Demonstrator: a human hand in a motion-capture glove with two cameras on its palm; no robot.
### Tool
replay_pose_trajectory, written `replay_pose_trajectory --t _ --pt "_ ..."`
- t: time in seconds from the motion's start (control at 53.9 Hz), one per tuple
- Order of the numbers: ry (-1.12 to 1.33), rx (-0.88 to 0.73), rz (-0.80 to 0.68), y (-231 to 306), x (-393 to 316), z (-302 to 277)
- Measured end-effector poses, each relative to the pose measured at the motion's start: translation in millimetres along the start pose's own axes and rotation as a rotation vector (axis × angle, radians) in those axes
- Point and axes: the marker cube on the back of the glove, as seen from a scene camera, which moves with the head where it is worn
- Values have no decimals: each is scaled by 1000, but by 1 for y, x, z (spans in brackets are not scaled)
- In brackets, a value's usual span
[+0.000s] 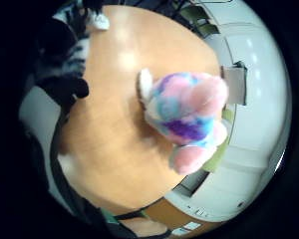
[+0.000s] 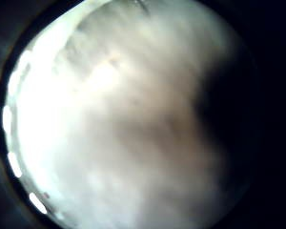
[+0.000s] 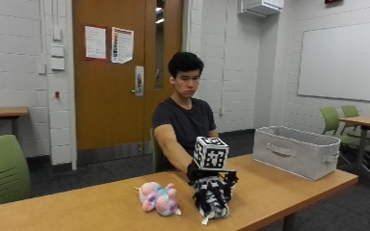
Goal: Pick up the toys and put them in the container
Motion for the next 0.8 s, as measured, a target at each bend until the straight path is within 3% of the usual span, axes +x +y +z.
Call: replay_pose_trajectory --t 0.408,0.538,0.798 --pt "40 178 -64 15 -12 -27" --pt "-50 177 -74 30 -21 -79" --pt "-181 324 -154 73 -77 -224"
